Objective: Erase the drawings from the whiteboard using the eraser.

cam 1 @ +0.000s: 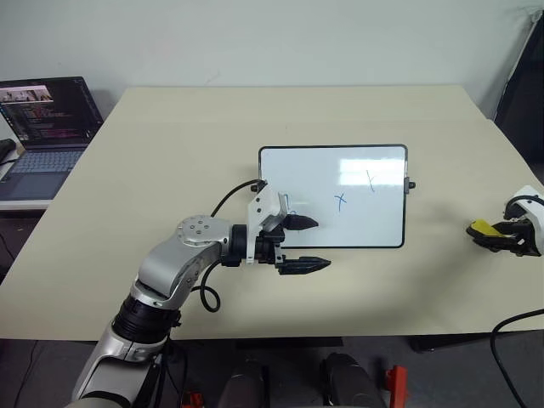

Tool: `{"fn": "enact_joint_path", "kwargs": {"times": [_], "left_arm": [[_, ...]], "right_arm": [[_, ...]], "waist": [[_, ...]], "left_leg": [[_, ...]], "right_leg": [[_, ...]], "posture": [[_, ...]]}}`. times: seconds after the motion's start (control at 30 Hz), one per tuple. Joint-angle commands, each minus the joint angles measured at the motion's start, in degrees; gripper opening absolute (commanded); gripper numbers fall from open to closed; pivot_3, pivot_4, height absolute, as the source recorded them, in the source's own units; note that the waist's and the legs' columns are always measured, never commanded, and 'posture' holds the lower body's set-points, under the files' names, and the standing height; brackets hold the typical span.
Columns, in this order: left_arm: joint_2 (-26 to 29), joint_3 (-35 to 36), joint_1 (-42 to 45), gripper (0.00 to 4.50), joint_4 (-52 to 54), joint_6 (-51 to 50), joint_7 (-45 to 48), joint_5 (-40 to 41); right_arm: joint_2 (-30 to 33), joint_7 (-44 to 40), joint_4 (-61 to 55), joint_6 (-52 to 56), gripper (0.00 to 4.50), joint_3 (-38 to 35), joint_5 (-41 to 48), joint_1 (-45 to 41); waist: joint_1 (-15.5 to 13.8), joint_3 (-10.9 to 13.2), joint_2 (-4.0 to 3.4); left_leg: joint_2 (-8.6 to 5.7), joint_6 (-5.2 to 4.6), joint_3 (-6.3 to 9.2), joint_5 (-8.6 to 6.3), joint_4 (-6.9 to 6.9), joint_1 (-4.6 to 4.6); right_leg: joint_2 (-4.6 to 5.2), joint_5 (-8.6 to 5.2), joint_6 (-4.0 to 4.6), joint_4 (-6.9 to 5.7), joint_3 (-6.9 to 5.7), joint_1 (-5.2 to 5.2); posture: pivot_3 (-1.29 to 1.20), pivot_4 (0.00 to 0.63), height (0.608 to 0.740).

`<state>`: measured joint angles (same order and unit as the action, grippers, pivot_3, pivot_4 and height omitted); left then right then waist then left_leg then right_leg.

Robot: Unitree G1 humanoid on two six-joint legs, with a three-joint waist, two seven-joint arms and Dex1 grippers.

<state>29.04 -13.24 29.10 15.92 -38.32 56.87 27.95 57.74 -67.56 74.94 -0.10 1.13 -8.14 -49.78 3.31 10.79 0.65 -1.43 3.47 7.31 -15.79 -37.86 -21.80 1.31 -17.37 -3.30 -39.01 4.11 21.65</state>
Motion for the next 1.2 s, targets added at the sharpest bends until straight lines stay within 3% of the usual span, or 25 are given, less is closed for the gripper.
{"fn": "enact_joint_path", "kwargs": {"times": [0.03, 0.1, 0.47, 0.6, 0.83, 0.97, 1.2], "left_arm": [[0.0, 0.5, 1.0, 4.5, 2.3, 0.4, 0.1, 0.7], [-0.1, 0.4, 1.0, 4.5, 2.4, 0.4, 0.0, 0.6], [0.5, 1.2, 0.3, 4.5, 2.2, 1.2, 0.0, 0.3], [3.9, 4.4, -0.5, 4.5, 2.5, 1.6, 0.2, 0.3], [10.8, 15.3, -4.1, 4.5, 1.8, 1.3, 0.0, 3.5], [17.0, 16.3, -7.4, 4.5, -3.9, 8.0, 2.5, -2.7], [17.5, 18.0, -11.1, 4.5, -11.2, 21.6, 2.4, -8.0]], "right_arm": [[1.7, -0.5, -0.9, -0.4, 1.33, -0.9, 0.5, 0.3], [1.8, -0.4, -0.9, -0.3, 0.93, -1.0, 0.6, 0.3], [3.1, -3.8, -3.2, -0.8, 0.88, -3.3, 3.3, -0.7], [4.4, -8.0, -10.0, -1.2, 0.88, -5.0, 6.3, 1.1], [4.4, -7.8, -41.7, 8.6, 0.88, -11.5, 15.3, 17.2], [3.2, -4.8, -61.2, 17.7, 0.88, -13.7, 19.9, 25.1], [-2.0, 4.3, -84.8, 29.1, 0.87, -13.1, 26.2, 24.9]], "waist": [[0.0, 0.0, 0.0], [0.0, 0.0, 0.0], [0.0, 0.0, 0.0], [0.1, 0.0, -0.02], [-0.2, 0.0, -0.03], [-0.2, 0.0, -0.14], [-0.4, 0.0, -0.13]], "left_leg": [[0.0, 0.0, 0.0, 0.0, 0.0, 0.0], [0.0, 0.0, 0.0, 0.0, 0.0, 0.0], [0.0, 0.0, -0.01, 0.0, 0.0, 0.0], [0.0, 0.0, -0.01, 0.0, 0.0, 0.0], [0.03, 0.0, 0.15, 0.0, 0.01, -0.09], [0.03, 0.0, 0.22, 0.0, 0.0, -0.07], [0.06, 0.0, 0.28, 0.0, 0.0, -0.09]], "right_leg": [[0.0, 0.0, 0.0, 0.0, 0.0, 0.0], [0.0, 0.0, 0.0, 0.0, 0.0, 0.0], [0.0, 0.0, 0.0, 0.0, 0.01, 0.0], [0.0, 0.0, 0.0, -0.02, 0.01, 0.0], [0.01, 0.0, 0.0, -0.02, -0.06, 0.05], [0.01, 0.0, 0.0, -0.07, -0.05, 0.07], [0.01, 0.0, 0.01, -0.04, -0.08, 0.08]], "posture": [[0.0, 0.15, 0.74], [0.0, 0.15, 0.74], [0.0, 0.15, 0.74], [0.0, 0.15, 0.74], [0.0, 0.15, 0.74], [0.0, 0.15, 0.74], [0.0, 0.15, 0.74]]}}
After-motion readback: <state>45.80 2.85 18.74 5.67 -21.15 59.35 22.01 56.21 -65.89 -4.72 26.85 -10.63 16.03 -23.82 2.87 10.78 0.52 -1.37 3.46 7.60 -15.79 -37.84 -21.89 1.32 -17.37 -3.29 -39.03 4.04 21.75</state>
